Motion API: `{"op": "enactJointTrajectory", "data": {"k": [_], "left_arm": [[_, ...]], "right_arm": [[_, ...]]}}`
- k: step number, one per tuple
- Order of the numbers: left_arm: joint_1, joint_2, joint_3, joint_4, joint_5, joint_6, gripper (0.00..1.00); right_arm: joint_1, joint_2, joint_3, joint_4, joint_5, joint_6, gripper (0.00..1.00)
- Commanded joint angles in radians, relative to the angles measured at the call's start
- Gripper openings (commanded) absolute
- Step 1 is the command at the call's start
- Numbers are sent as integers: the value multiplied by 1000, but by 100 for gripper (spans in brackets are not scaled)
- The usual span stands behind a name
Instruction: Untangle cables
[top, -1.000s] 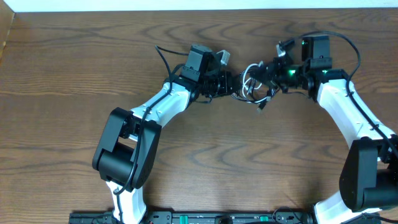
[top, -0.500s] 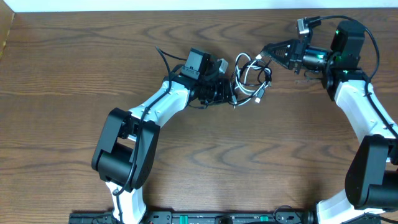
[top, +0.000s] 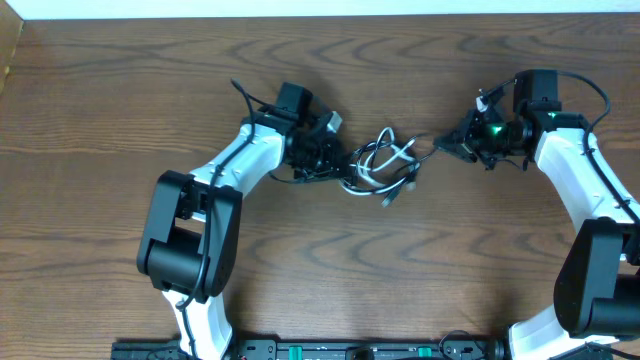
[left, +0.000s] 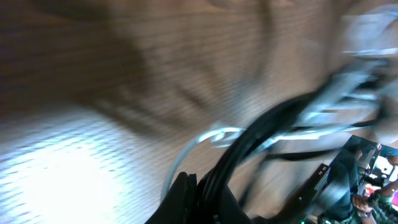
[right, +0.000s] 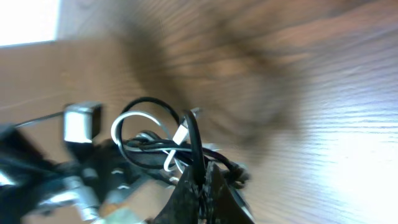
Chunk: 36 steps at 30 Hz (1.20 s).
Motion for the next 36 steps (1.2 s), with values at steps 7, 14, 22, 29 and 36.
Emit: {"op": "enactJointTrajectory", "data": {"k": [7, 14, 22, 29, 36], "left_arm": [[6, 9, -11, -10, -27, 47, 7], [11, 3, -2, 48, 104, 9, 7], [77, -79, 50, 293, 257, -335, 8], [93, -93, 50, 382, 367, -734, 8], [92, -93, 50, 478, 451, -964, 7]], "right_arm": [[94, -18, 16, -24, 64, -191, 1], [199, -18, 16, -28, 181, -189, 31], [217, -18, 16, -25, 212, -186, 39], [234, -17, 16, 21, 228, -213, 45], [246, -9, 16, 53, 241, -172, 56]]}}
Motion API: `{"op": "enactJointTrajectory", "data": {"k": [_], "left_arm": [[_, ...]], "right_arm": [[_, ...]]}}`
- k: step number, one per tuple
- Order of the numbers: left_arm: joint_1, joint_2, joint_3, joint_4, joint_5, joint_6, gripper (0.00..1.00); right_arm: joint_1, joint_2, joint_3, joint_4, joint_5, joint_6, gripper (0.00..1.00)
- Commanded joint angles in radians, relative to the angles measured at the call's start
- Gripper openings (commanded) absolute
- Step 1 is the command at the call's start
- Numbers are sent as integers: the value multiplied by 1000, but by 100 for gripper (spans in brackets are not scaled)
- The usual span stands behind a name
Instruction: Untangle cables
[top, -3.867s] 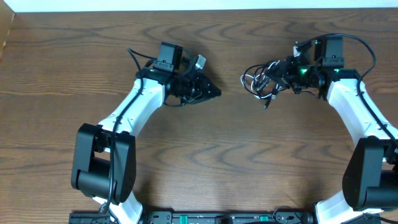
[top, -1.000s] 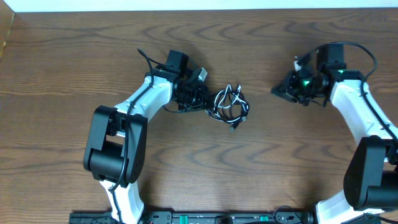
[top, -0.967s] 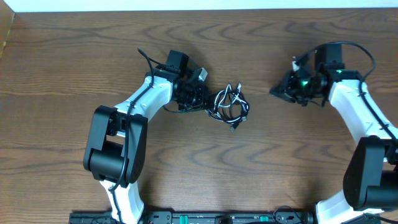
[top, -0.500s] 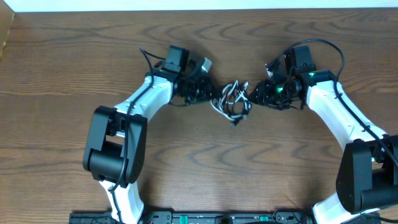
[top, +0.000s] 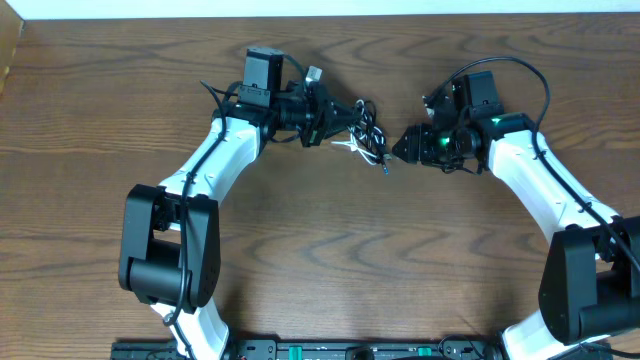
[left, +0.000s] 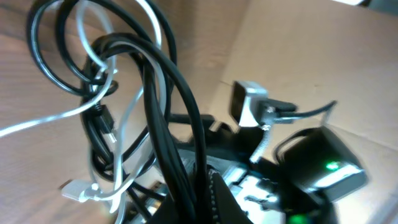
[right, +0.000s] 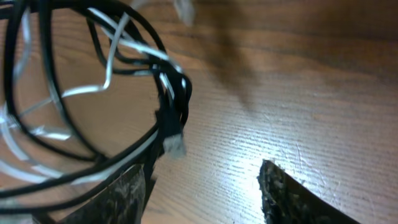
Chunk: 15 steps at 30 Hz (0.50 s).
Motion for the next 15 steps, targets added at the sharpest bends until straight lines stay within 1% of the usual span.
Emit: {"op": "enactJointTrajectory", "data": {"k": [1, 5, 8, 15], "left_arm": [[1, -18, 20, 82, 103, -194, 8], [-2, -18, 20, 248, 137, -301, 7], [-14, -18, 20, 354, 146, -365, 7], [-43, -18, 20, 445, 150, -435, 7]], "right_arm": [[6, -3, 16, 16, 7, 42, 59], [15, 27, 16, 77, -66, 59, 61], [24, 47, 16, 135, -74, 122, 61], [32, 93, 16, 320, -88, 255, 62]]}}
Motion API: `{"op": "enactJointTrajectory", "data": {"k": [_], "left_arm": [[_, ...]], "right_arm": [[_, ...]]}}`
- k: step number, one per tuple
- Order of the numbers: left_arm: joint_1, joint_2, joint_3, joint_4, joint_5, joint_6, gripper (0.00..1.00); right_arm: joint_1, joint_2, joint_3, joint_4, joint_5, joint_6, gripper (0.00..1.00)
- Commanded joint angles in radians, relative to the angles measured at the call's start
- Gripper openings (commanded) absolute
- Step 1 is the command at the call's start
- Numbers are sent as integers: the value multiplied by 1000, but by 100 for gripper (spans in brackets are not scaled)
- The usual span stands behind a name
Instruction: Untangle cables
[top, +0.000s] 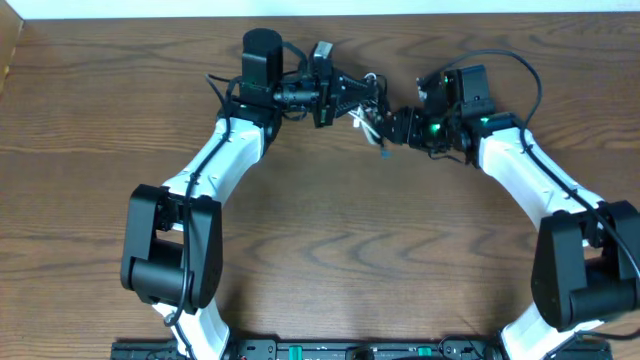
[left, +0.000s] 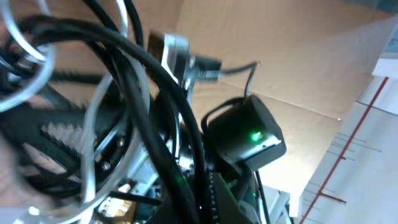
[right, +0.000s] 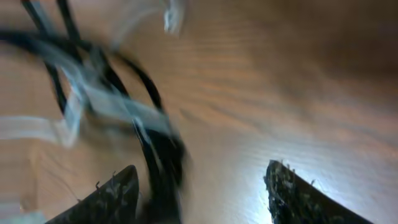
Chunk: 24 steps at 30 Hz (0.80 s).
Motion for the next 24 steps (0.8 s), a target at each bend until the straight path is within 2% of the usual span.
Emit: {"op": "enactJointTrajectory", "data": {"k": [1, 5, 8, 11, 12, 13, 14, 16, 19, 22, 24], "left_arm": [[-16, -18, 19, 35, 44, -71, 7], [-16, -19, 19, 48, 53, -86, 7], [-15, -19, 19, 57, 50, -105, 7], [0, -19, 19, 111, 50, -111, 7], [10, -19, 19, 129, 51, -110, 8], [21, -19, 19, 143, 50, -108, 8], [34, -19, 19, 152, 48, -93, 8], [61, -19, 19, 152, 39, -12, 7], [105, -19, 19, 117, 35, 223, 7], [135, -19, 17, -10, 32, 500, 8], [140, -19, 16, -158, -1, 690, 8]], "right_arm": [[11, 32, 14, 61, -20, 108, 62], [7, 35, 14, 149, -40, 131, 62], [10, 35, 14, 137, -50, 129, 59], [11, 35, 14, 11, -10, 82, 38], [11, 35, 14, -43, 23, 57, 24], [10, 35, 14, -98, 57, 31, 6], [8, 35, 14, -146, 78, 2, 1], [-5, 34, 14, -214, 86, -37, 1], [-36, 22, 14, -308, 74, -57, 1], [-69, -20, 18, -401, 66, -93, 1], [-83, -57, 30, -461, 79, -104, 1]]}}
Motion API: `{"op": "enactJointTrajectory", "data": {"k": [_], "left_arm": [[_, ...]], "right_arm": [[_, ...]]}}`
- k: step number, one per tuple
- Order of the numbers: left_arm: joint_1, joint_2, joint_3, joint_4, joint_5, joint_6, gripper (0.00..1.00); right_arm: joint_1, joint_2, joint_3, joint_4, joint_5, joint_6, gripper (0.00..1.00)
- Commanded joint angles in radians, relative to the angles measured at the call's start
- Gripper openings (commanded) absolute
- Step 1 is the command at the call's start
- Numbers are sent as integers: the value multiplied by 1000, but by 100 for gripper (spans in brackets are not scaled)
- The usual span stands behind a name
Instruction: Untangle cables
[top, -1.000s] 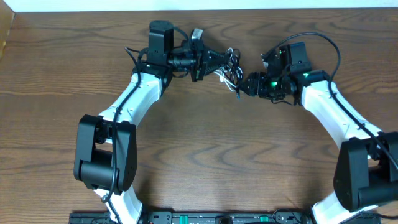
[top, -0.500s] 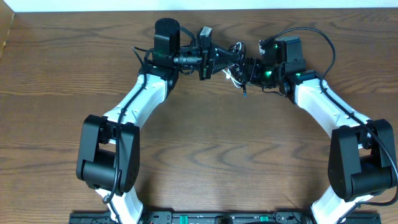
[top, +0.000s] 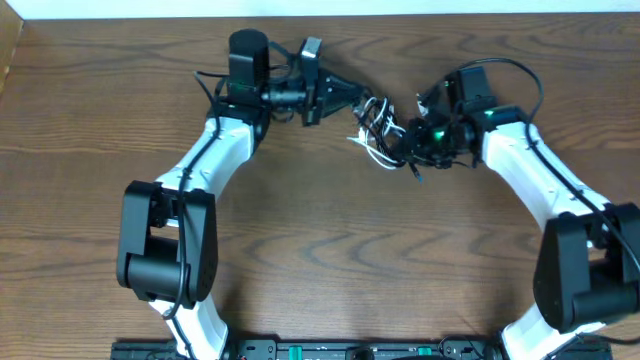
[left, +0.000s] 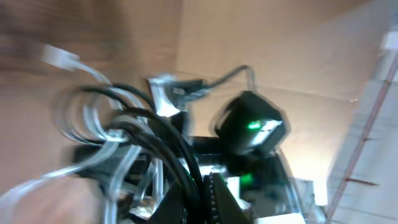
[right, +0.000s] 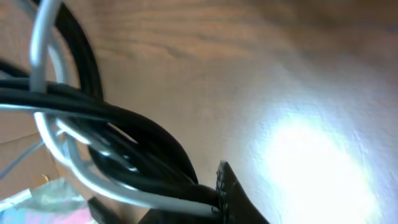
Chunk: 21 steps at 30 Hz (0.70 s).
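A tangle of black and white cables (top: 381, 130) hangs between the two arms over the far middle of the wooden table (top: 320, 260). My left gripper (top: 352, 97) is shut on black strands at the bundle's left end; its wrist view shows the black cable (left: 163, 140) running into the jaws. My right gripper (top: 410, 135) is shut on the bundle's right side, with black and white cables (right: 118, 158) pinched at its fingers (right: 233, 199). A white plug end (left: 60, 56) sticks out.
A pale wall strip (top: 320, 8) runs along the table's far edge. A cardboard box corner (top: 8, 45) shows at the far left. The arm bases (top: 320, 350) stand at the near edge.
The right gripper, open beside the bundle before, is now shut on its right side. The bundle has shifted slightly right and nearer. The left gripper still holds its end.
Both grippers held the tangle low at mid-table. Then the left gripper held it raised toward the far side while the right gripper stood open beside it. The right gripper stayed open close to the bundle, and now it is shut on it again.
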Motion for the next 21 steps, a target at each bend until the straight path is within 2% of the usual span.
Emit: {"op": "enactJointTrajectory", "data": {"k": [1, 4, 6, 7, 8, 11, 16, 21], "left_arm": [[63, -33, 29, -163, -91, 461, 8], [42, -33, 29, -461, -291, 644, 9], [13, -33, 29, -621, -441, 762, 17], [-7, -33, 29, -667, -481, 812, 29], [-29, -33, 29, -703, -505, 857, 34], [-104, -33, 29, -769, -558, 933, 47], [-155, -38, 30, -806, -740, 937, 48], [-142, -106, 30, -802, -821, 921, 49]], "right_arm": [[-54, -53, -6, -108, 140, -52, 1], [-49, -100, 53, -215, 220, -52, 1], [-34, -117, 113, -293, 287, -60, 1], [-24, -119, 141, -326, 311, -62, 1], [-14, -119, 170, -357, 328, -71, 1], [34, -119, 240, -434, 436, -64, 1], [82, -118, 308, -499, 681, -17, 1], [105, -109, 318, -499, 961, -43, 1]]}}
